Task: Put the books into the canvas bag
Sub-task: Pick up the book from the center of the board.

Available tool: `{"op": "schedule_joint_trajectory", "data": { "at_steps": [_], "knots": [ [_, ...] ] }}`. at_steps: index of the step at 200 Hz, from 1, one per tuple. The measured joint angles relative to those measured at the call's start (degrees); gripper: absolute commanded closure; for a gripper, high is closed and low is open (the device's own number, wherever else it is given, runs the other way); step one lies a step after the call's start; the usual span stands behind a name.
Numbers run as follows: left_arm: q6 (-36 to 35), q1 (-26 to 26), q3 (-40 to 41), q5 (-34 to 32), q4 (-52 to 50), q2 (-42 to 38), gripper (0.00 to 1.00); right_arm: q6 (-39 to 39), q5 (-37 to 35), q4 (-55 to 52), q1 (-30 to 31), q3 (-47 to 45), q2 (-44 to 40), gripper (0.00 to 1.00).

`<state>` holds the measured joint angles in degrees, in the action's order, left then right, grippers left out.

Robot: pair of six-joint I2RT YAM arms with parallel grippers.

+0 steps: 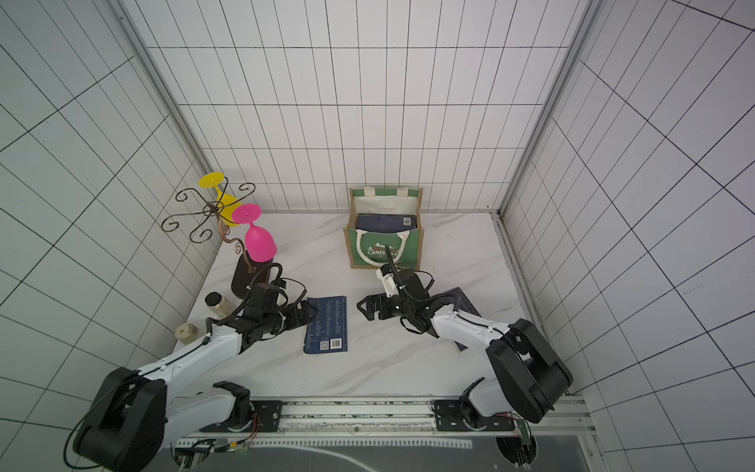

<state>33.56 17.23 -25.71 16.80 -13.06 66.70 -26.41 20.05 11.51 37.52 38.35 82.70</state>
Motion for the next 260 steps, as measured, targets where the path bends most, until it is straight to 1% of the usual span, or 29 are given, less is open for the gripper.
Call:
{"op": "schedule_joint_trajectory", "data": {
  "at_steps": [21,62,68,86,106,109,114,122,165,194,220,226,239,260],
  "knots": [
    [0.33,0.0,1.07,1.86,1.92,1.46,0.14,-0.57,0.24,2.36,1.07,0.0,2.89,0.02],
    [0.48,0.0,2.67,3.28,4.09,2.14,0.45,-1.46,1.51,4.96,3.54,0.17,10.95,0.02],
    [0.63,0.0,2.71,3.32,4.28,2.36,0.47,-1.44,2.05,6.43,3.89,0.48,11.85,0.02],
    [0.57,0.0,2.86,3.74,5.27,3.06,0.5,-1.95,3.15,8.9,5.2,1.57,14.03,0.02],
    [1.07,0.0,3.67,4.63,6.91,3.56,0.66,-2.29,5.16,11.37,6.4,3.65,17.09,0.02],
    [0.96,-0.04,3.8,4.81,7.15,3.63,0.72,-2.36,5.51,11.69,6.51,4.02,17.53,0.02],
    [1.44,-0.07,3.96,5.09,7.48,3.76,0.78,-2.49,5.95,12.15,6.78,4.59,18.29,0.02],
    [1.25,-0.04,4.07,5.57,7.8,3.96,0.84,-2.62,6.67,12.9,7.13,5.42,19.34,0.02],
    [0.92,-0.04,4.09,5.81,8.92,5.44,0.87,-3.06,7.91,13.94,7.78,7.3,21.4,0.02],
    [0.61,-0.02,4.04,6.19,10.8,7.56,0.84,-3.04,8.37,14.19,7.76,7.3,21.4,0.02],
    [0.02,0.7,3.39,5.31,12.07,8.79,0.85,-3.41,9.31,14.53,7.34,7.28,21.42,0.02],
    [-0.09,1.14,3.15,4.63,12.04,8.96,0.88,-3.56,9.42,14.6,7.26,7.28,21.44,0.02],
    [-0.37,2.54,2.54,2.38,11.56,9.25,1.0,-3.78,9.57,14.64,7.08,7.28,21.46,0.02],
    [-0.52,5.11,1.44,-1.95,9.88,9.05,1.0,-4.0,9.66,14.71,6.95,7.28,21.51,0.02]
  ]
}}
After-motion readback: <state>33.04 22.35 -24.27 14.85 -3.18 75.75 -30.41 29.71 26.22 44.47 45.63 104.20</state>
